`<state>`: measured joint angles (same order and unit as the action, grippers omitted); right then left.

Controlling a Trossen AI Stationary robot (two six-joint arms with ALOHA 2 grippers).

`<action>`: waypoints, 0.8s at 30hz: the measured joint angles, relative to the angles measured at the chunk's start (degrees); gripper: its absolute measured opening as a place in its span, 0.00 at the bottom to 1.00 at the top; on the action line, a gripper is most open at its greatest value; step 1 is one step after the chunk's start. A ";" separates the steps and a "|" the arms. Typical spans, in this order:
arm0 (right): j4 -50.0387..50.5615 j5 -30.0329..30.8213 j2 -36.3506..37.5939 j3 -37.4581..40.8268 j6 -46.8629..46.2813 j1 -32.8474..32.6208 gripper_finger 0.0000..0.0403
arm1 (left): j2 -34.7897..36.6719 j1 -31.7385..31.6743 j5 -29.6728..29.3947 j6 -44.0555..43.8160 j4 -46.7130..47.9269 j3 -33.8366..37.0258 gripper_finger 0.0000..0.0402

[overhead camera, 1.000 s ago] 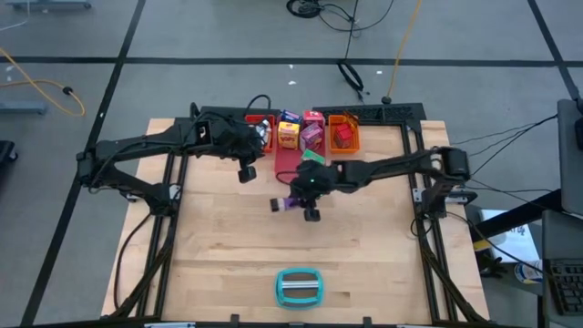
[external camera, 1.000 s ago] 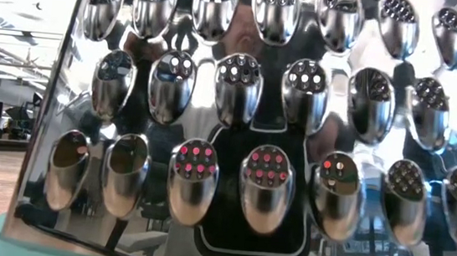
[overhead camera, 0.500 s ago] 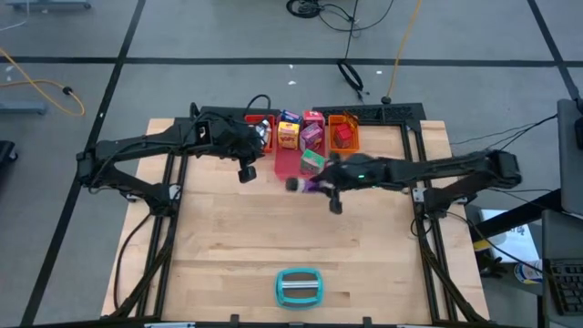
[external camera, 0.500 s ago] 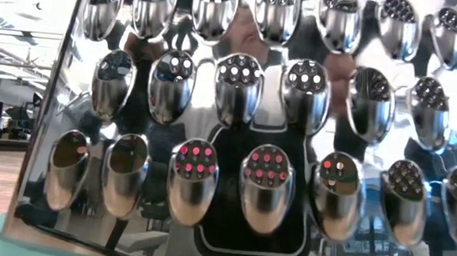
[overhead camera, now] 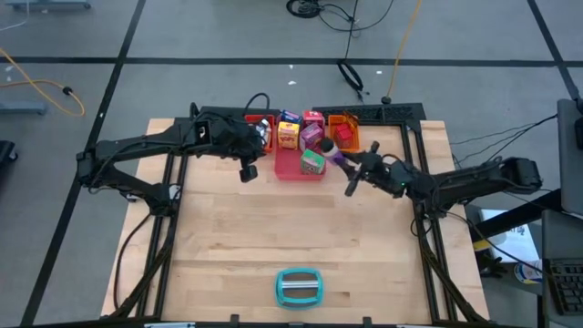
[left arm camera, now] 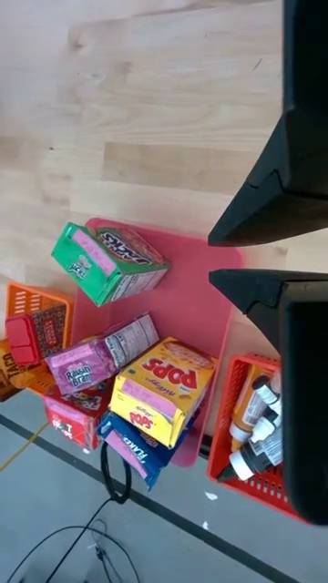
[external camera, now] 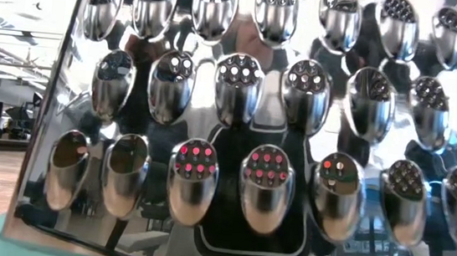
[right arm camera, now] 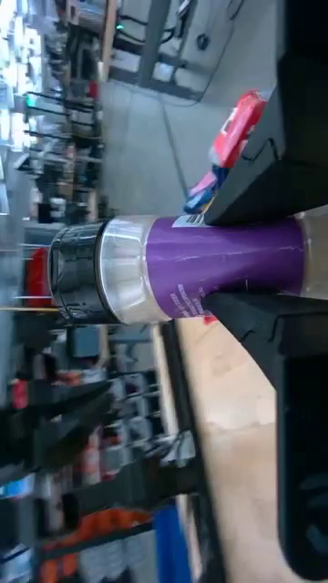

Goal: Pick & Place Kitchen Items
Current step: Put the purple seasoning bottle into the orange bin

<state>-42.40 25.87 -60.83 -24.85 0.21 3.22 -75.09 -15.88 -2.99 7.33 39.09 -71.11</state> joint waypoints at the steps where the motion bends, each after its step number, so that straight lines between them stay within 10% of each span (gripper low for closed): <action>1: -1.97 0.03 0.08 1.15 -0.14 0.29 0.24 | 0.00 -0.02 0.02 -0.09 -0.21 0.00 0.13; 12: -7.83 14.51 -1.66 6.22 -2.97 2.23 0.24 | 0.00 -0.02 0.12 -0.55 -1.83 0.00 0.13; 24: -10.24 15.04 -12.20 6.24 -6.30 9.32 0.24 | 0.00 -0.02 0.12 -0.63 -2.87 0.00 0.13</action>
<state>-52.64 40.91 -73.03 -18.61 -6.09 12.54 -75.09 -15.90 -2.87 6.71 36.22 -71.11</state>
